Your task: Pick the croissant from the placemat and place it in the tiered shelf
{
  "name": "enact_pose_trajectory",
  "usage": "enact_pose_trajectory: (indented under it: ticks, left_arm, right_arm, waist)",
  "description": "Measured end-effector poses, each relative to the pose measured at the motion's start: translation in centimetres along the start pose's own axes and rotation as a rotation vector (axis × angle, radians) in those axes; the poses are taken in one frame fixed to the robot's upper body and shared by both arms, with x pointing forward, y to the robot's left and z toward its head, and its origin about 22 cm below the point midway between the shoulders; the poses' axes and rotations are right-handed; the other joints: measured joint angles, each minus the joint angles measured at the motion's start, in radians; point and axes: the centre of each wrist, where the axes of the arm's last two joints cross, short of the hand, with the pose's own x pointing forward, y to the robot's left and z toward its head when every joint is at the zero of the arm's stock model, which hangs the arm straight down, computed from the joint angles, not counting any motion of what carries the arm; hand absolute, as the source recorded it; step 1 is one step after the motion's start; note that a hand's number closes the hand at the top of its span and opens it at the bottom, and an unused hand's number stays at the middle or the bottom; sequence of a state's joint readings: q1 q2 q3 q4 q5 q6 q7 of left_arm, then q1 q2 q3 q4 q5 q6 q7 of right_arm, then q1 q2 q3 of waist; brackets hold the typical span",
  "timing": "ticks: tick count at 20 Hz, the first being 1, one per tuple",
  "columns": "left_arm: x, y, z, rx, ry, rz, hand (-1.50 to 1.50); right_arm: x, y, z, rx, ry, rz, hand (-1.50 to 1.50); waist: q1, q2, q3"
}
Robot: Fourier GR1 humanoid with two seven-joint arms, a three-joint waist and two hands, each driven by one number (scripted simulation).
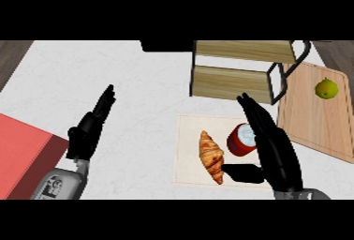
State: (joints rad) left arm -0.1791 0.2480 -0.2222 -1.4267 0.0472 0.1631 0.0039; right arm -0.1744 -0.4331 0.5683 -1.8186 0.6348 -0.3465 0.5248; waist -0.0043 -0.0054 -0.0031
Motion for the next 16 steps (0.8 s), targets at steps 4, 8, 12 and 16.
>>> enact_pose_trajectory:
  ticks: [4,8,12,16]
  left_arm:
    - [0.0,-0.2,-0.1,-0.005,0.003,0.0,0.0]
    - [0.6,-0.2,-0.4,-0.011,-0.003,0.001,0.0]
    - [0.4,0.1,-0.5,-0.012,-0.001,0.001,0.0]
    - [0.5,0.1,-0.6,-0.003,-0.005,0.0,0.0]
  right_arm:
    - [3.0,0.0,0.0,0.112,0.056,0.157,-1.5]
    - [5.7,0.9,0.3,0.23,0.122,0.336,-1.5]
    - [8.6,2.0,0.9,0.28,0.124,0.446,-1.5]
    - [10.8,3.4,1.6,0.298,0.111,0.462,-1.5]
  waist:
    - [0.003,0.0,-0.001]
    - [0.008,-0.001,-0.001]
    - [0.008,0.0,0.0]
    - [0.006,0.001,0.001]
